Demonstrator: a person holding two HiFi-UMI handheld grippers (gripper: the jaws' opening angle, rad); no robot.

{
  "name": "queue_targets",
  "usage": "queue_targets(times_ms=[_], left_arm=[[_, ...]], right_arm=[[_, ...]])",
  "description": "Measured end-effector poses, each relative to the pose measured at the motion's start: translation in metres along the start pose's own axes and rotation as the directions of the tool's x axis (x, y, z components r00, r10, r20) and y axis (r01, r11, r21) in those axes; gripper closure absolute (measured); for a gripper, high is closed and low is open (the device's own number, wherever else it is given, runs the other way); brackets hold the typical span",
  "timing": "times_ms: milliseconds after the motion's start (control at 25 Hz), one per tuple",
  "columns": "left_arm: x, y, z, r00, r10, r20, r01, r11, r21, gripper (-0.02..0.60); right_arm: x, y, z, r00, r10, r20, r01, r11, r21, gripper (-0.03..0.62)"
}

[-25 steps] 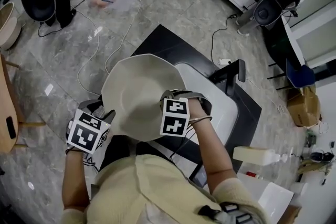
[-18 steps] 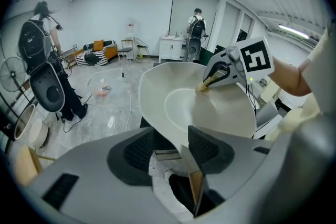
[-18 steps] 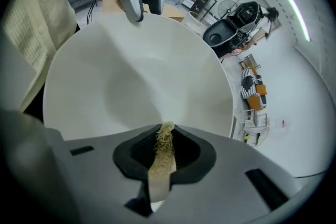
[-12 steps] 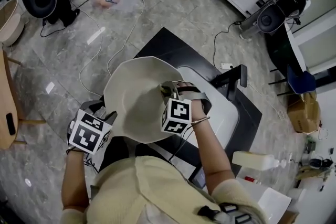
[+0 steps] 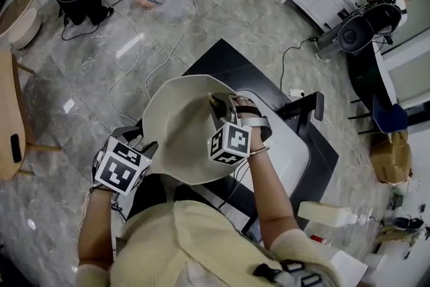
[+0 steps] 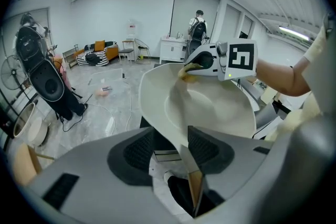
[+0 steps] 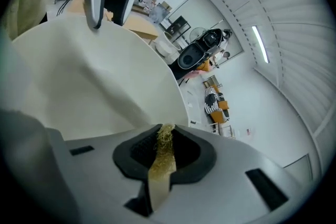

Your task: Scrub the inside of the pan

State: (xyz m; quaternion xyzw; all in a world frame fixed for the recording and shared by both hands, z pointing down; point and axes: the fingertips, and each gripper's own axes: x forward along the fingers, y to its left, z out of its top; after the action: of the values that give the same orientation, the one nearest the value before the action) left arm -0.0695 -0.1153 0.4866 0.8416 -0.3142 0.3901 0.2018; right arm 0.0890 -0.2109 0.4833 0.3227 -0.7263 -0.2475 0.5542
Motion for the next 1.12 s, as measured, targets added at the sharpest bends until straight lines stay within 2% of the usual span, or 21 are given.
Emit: queue_targets(times_ms=[160,280,440,520,720,960,1120], left_arm=[[-0.002,0.001,0.000,1.000,0.002,0.003,-0.002,1.000,-0.005,0.377],[-0.001,0.000,0.000,1.000,0.004,0.004,-0.004,1.000,-0.006,0.377],[-0.002,0.001,-0.001,1.000,0.006,0.004,-0.006,1.000,-0.011,0.379],[-0.002,0.001,-0.001,1.000,0.008,0.007,-0.008,1.000,-0.019,0.380],[-0.002,0.001,0.000,1.000,0.010,0.012,-0.010,0.999,-0.031,0.383],[-0.003,0.000,-0.001,1.000,0.013,0.010,-0.013,1.000,-0.027,0.387],[-0.002,0.000,-0.001,1.000,0.014,0.012,-0.014,1.000,-0.028,0.388]], right_arm=[[0.001,-0.009,0.010,0.997,-0.059,0.047,0.057,0.997,0.044,0.537],[-0.001,-0.013,0.017,0.991,-0.097,0.089,0.087,0.989,0.116,0.537],[-0.015,-0.024,0.028,0.973,-0.169,0.160,0.118,0.951,0.287,0.537],[-0.021,-0.027,0.028,0.970,-0.178,0.168,0.109,0.929,0.354,0.537],[-0.026,-0.027,0.023,0.975,-0.170,0.142,0.094,0.897,0.431,0.537],[-0.017,-0.011,0.018,0.990,-0.111,0.087,0.054,0.869,0.491,0.537],[-0.008,-0.006,0.011,0.994,-0.107,0.017,0.083,0.851,0.518,0.537]])
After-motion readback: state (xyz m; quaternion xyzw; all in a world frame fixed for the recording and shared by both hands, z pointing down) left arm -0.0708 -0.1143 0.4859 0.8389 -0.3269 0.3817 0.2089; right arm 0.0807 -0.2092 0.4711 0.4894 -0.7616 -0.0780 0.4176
